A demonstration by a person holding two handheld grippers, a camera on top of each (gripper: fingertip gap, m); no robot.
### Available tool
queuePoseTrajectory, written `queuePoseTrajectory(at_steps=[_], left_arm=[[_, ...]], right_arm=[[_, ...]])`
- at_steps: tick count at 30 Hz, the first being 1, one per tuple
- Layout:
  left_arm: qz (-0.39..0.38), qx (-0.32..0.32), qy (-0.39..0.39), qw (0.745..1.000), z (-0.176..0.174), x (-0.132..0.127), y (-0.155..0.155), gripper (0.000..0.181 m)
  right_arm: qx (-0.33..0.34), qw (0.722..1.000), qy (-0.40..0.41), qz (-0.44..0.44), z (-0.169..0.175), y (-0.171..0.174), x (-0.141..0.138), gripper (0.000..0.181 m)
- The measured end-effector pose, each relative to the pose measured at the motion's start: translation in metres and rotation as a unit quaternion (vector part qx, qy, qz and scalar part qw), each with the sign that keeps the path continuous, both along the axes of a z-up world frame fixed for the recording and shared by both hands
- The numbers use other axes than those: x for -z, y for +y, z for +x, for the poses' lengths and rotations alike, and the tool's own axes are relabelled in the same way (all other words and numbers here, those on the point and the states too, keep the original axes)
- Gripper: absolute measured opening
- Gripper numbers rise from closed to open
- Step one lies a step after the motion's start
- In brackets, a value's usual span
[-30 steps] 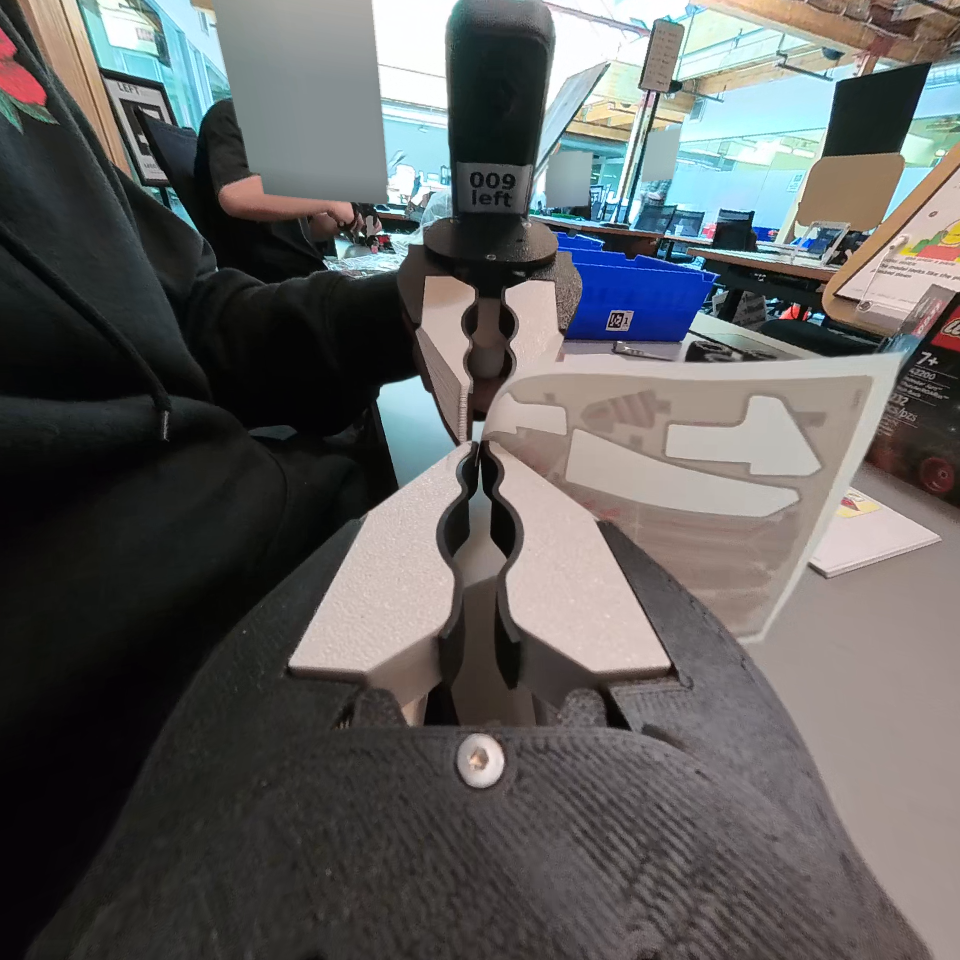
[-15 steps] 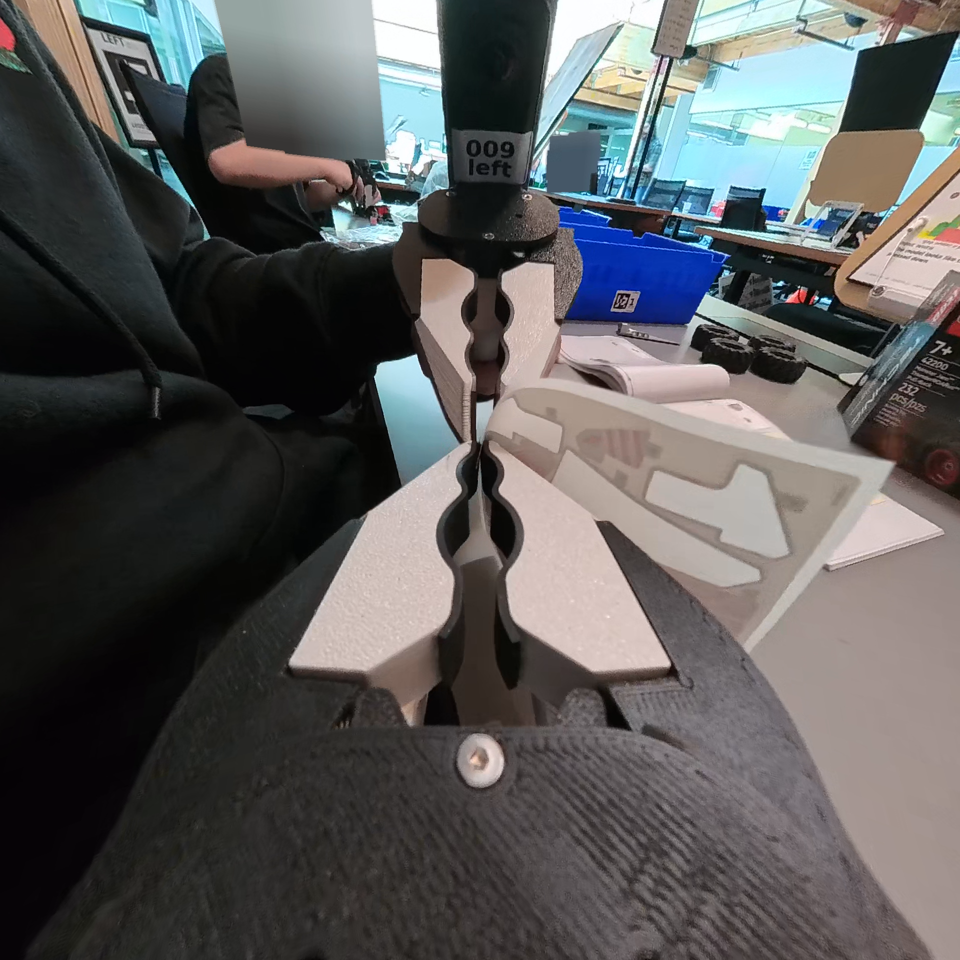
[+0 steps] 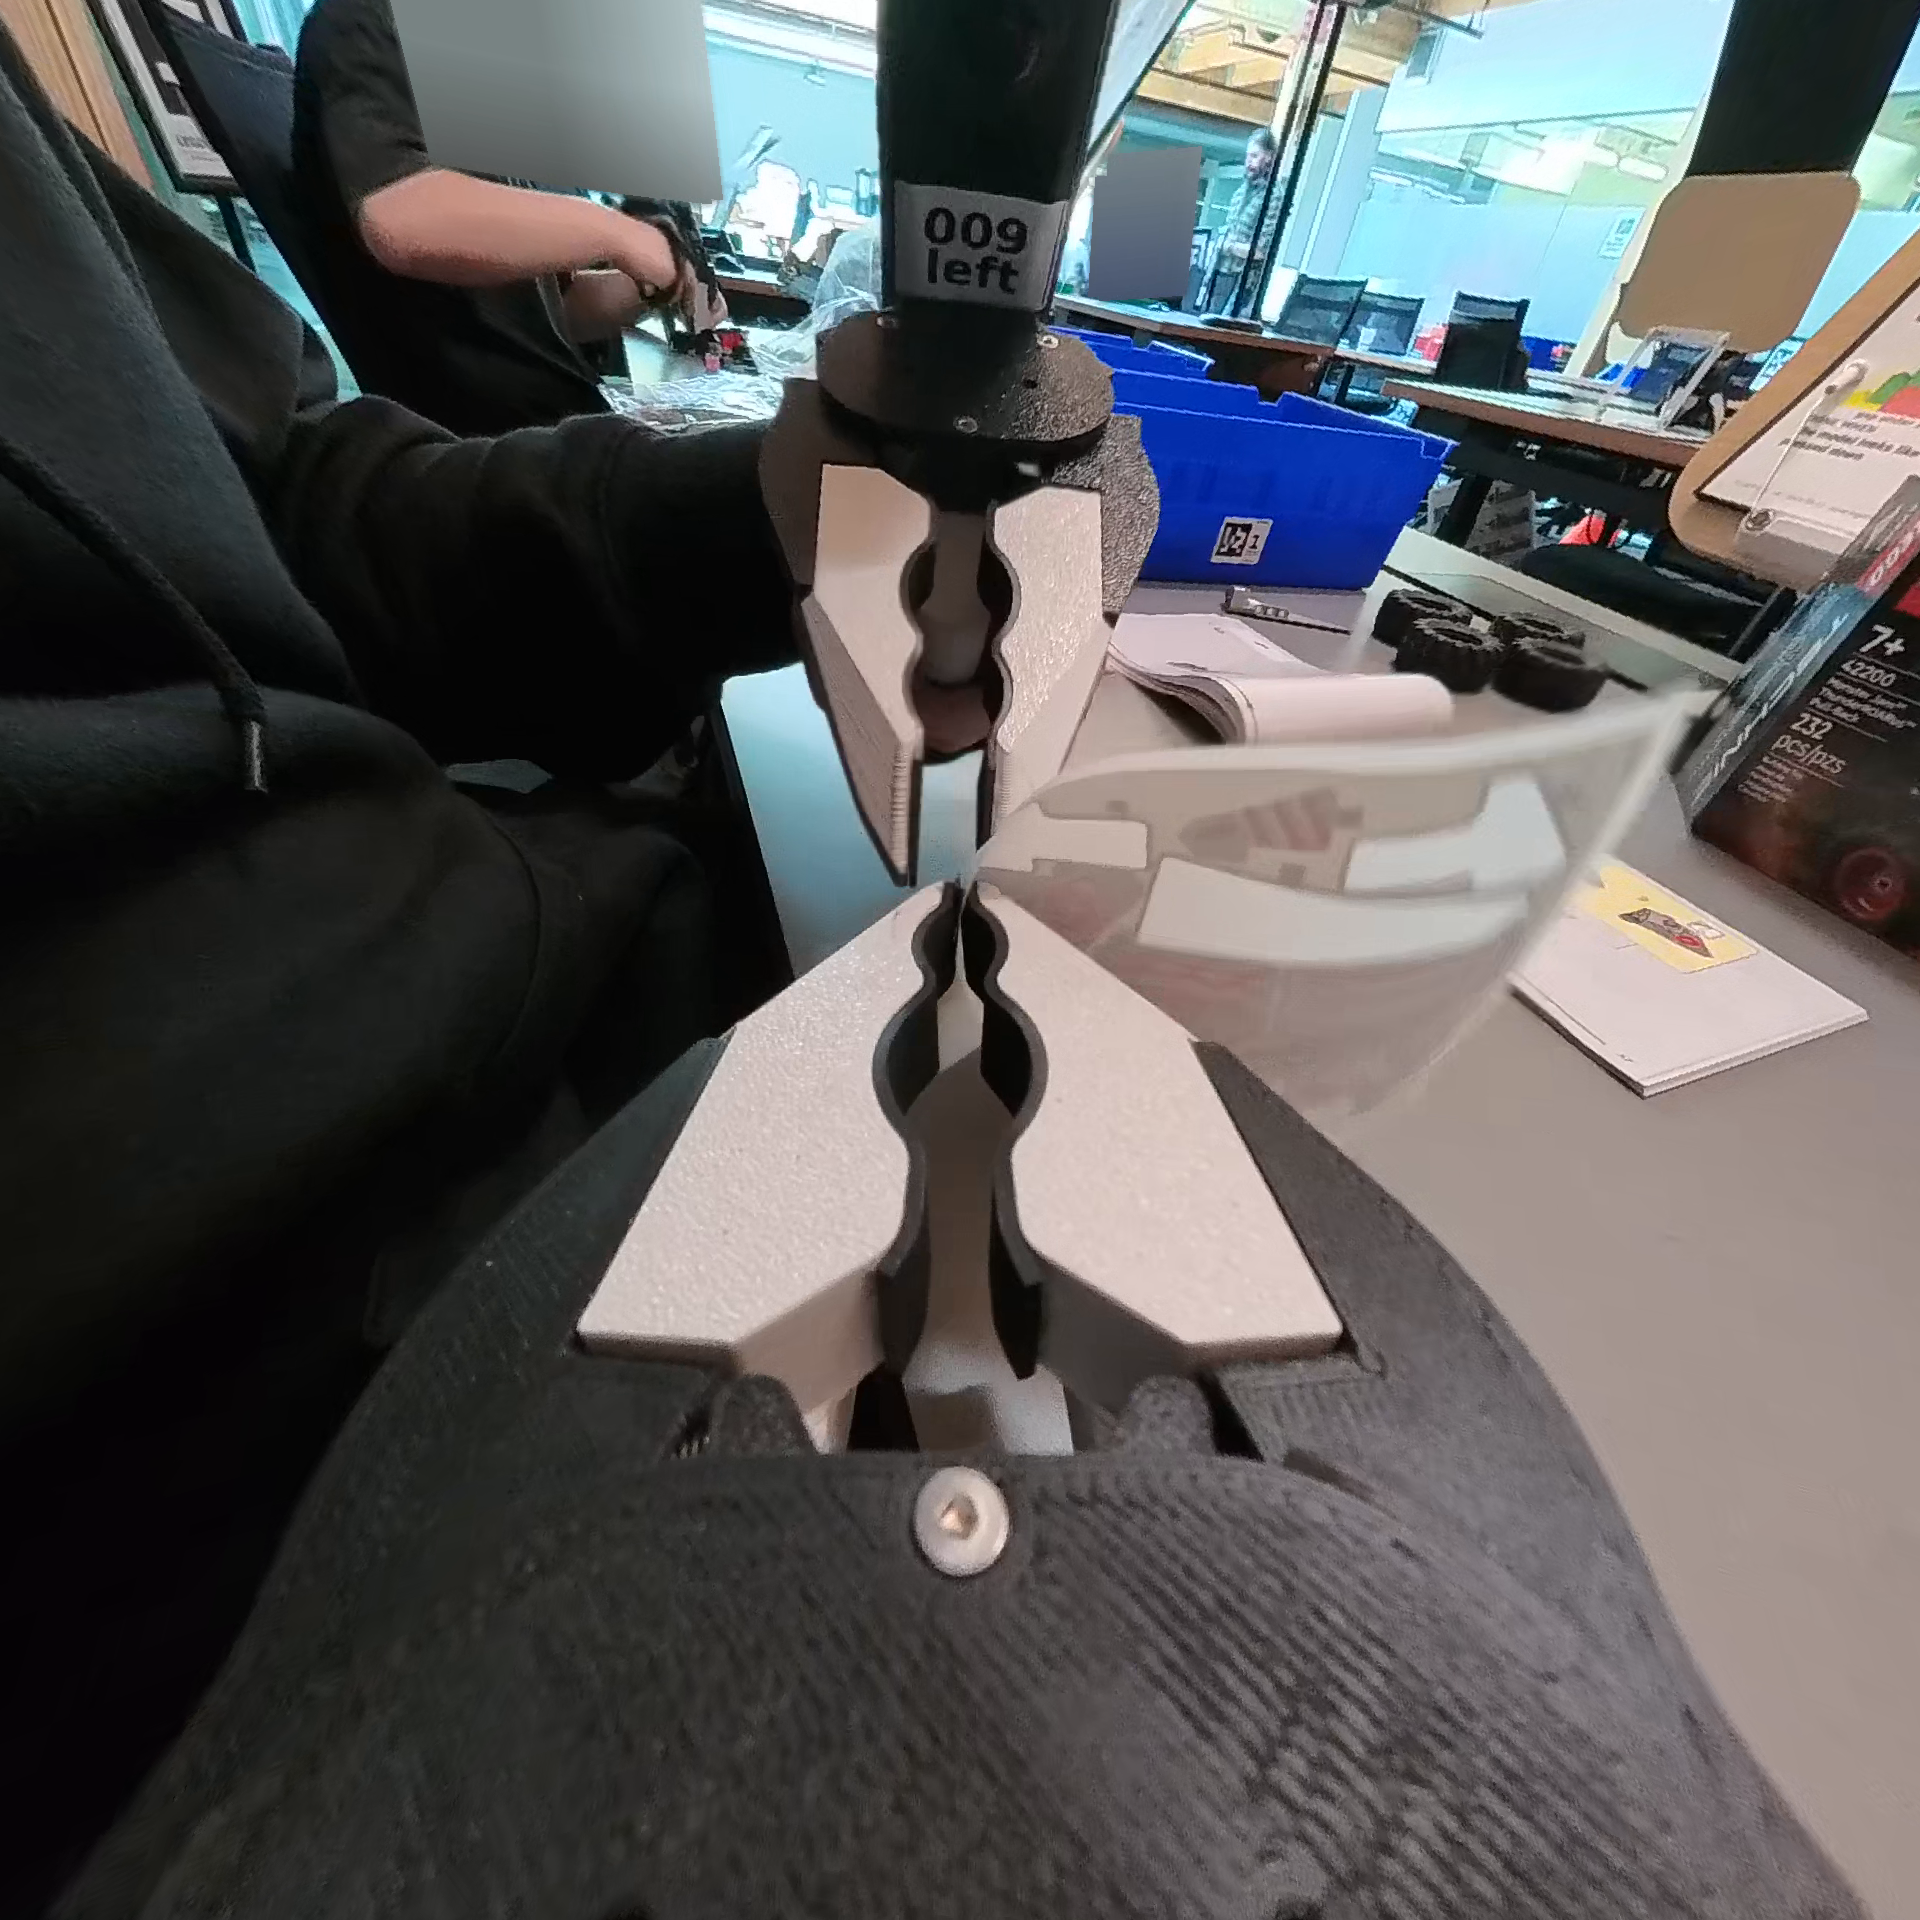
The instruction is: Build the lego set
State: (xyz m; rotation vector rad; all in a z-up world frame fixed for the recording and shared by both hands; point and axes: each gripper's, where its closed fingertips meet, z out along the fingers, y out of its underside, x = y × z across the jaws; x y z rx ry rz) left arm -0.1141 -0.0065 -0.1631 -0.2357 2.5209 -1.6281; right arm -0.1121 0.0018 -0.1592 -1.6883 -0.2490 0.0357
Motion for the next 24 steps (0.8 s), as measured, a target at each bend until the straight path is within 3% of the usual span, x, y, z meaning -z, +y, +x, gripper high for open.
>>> queuePoseTrajectory(at_steps=[24], left_arm=[[-0.005,0.008,0.007,1.0,-0.0011,0.0011,-0.0008,0.001]], right_arm=[[-0.013,1.0,-0.022,-0.002,-0.0059,-0.0008,0.0019,0.0]])
